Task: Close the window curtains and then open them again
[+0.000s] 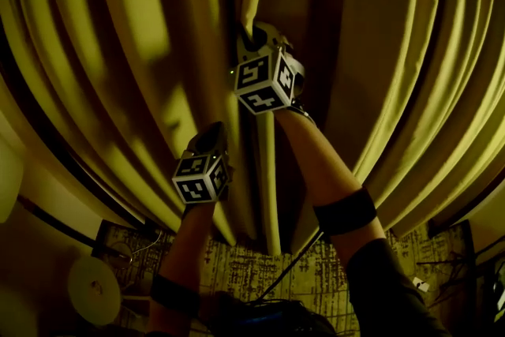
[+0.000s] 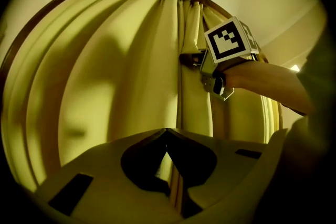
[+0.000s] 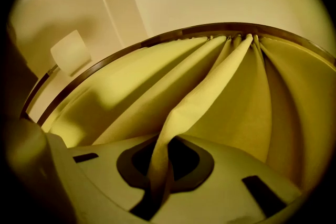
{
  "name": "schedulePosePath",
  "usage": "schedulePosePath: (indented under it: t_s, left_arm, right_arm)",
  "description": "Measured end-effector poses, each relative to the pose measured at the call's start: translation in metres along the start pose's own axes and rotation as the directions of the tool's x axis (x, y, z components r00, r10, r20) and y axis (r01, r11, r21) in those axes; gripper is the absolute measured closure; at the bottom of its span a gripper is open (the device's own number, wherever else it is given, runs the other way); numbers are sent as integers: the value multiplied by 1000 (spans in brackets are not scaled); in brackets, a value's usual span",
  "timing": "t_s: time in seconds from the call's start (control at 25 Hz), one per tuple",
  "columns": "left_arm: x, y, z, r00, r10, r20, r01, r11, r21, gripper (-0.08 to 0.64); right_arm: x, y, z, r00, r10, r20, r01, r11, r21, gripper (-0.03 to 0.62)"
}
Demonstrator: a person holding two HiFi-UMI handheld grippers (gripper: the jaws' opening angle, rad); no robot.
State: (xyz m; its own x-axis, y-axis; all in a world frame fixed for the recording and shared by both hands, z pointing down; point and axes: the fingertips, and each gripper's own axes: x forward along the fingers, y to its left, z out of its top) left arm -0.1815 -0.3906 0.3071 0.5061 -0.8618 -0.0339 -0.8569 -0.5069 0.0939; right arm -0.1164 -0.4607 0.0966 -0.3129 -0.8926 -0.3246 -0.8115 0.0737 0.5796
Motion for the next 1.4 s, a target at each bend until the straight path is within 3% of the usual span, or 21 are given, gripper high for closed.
schedulePosePath:
  t_s: [0.48,0.72,0.88,1.08,1.4]
  left_arm:
    - [-15,84,-7,995,93,19,-92,995,-35,552]
    - [-31,121,-10,990,140,26,-139,989,-43,552]
    - [-48,148,-10,983,179,29,-178,983,-49,552]
    - [-67,183,-4,976,215,33,-212,974,-80,552]
    - [-76,241,5,978,205,38,-201,976,-81,552]
  right_arm:
    - [53,73,59,995,83,57,-72,983,-168,566]
    - [75,150,86,974,220,55,-198,942,-269,571]
    - [88,181,112,967,240,89,-206,936,-284,568]
    - [108,242,137,939,328,101,-274,893,-358,571]
    - [144,266,164,946,305,109,-248,899,-362,571]
